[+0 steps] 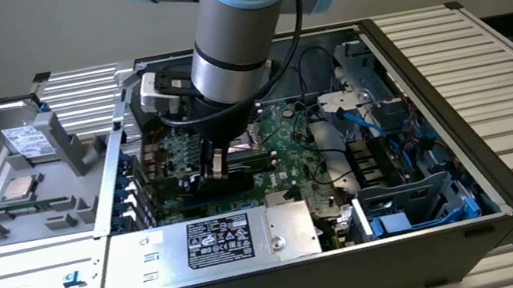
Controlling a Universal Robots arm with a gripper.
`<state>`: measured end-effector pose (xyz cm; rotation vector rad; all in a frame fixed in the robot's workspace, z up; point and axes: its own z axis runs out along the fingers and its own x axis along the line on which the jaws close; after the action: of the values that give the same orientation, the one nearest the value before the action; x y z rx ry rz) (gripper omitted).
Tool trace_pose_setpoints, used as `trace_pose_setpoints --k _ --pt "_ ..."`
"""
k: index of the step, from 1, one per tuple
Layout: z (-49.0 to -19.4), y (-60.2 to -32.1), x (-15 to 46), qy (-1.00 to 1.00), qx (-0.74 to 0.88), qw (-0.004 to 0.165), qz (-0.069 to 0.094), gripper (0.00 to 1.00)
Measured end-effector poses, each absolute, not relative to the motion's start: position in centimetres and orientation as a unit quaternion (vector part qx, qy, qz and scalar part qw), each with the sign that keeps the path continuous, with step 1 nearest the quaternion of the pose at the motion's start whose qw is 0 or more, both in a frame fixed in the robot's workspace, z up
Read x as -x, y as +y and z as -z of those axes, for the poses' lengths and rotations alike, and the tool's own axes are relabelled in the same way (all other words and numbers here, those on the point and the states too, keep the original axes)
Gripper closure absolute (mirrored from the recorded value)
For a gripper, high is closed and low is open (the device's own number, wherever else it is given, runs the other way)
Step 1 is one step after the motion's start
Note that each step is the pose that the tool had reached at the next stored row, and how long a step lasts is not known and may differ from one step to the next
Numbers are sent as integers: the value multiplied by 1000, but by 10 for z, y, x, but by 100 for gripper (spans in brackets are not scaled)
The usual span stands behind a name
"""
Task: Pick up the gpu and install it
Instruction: 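Insert the gpu into the slot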
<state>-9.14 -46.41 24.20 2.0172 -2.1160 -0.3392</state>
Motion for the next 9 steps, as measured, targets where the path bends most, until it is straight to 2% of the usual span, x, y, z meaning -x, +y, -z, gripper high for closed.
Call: trace_pose_setpoints --k 9 --pt "-241 -463 94 -715 -682 99 115 73"
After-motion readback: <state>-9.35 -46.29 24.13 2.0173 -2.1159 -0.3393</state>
